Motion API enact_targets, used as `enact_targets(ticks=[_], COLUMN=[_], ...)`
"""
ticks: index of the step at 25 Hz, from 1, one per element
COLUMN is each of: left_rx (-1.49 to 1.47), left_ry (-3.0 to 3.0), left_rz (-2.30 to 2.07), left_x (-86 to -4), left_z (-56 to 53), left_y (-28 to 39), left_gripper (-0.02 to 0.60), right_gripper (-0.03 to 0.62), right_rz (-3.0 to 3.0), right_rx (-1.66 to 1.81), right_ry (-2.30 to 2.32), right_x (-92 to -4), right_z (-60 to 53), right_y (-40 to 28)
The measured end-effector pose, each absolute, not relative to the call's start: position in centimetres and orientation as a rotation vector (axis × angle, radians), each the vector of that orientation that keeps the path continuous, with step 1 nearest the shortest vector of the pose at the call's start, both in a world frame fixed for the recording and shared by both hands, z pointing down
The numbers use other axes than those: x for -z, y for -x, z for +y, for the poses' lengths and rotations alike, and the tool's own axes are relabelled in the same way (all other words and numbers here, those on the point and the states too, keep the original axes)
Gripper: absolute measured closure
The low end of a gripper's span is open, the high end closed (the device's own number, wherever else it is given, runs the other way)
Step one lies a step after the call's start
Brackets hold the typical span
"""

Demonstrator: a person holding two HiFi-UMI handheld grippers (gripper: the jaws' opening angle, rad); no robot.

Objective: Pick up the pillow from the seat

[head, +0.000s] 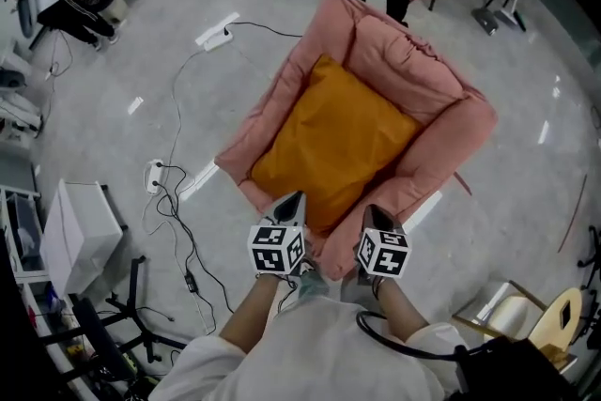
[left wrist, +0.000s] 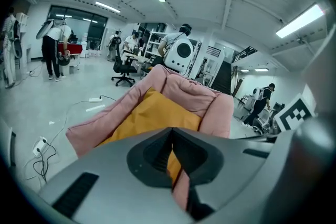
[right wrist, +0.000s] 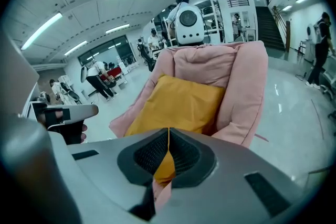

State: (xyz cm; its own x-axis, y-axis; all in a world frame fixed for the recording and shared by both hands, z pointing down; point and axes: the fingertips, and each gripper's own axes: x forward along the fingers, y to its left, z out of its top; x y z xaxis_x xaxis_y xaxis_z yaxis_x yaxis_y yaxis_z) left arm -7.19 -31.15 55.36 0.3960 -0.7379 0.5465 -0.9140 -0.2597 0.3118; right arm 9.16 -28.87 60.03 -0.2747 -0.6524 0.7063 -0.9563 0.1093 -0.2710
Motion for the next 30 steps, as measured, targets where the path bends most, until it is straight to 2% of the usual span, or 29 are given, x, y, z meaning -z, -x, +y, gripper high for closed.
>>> enact_targets(ticks=[6, 8, 10, 13, 20, 28, 30], left_rx=[-0.465, -0.466, -0.487, -0.538, -0.636, -0.783, -0.802], left_ry=[-2.052, -2.031, -2.018, -2.007, -1.964, -1.933, -1.933], left_rz=[-1.368, -1.343, -1.339, -1.345, -1.312, -1.346, -1.332], left_x=[-58.8, -60.0, -61.3, -63.4, -68.1, -72.7, -73.9], left_z=[-35.0, -36.3, -37.4, -39.0, -42.1, -44.7, -45.6], left_y=[7.4, 7.6, 8.0, 8.5, 9.4, 11.4, 11.6], left_gripper=[0.57, 0.491, 0.46, 0.431, 0.359, 0.293, 0.281], right_gripper=[0.56, 0.559, 0.553, 0.491, 0.467, 0.351, 0.339], right_rz=[-1.923, -1.907, -1.887, -1.858, -1.81, -1.775, -1.763], right_rx=[-1.092, -1.113, -1.134, -1.181, -1.256, -1.337, -1.351], right_ry=[-1.621, -1.631, -1.645, -1.653, -1.636, -1.593, -1.582], right_x=[-63.9, -65.0, -66.2, -68.2, -72.5, -77.0, -78.2], right_z=[-32.1, -33.2, -34.1, -35.3, -37.9, -39.2, -39.9], right_y=[-10.0, -10.3, -10.8, -11.4, -11.2, -9.9, -9.8])
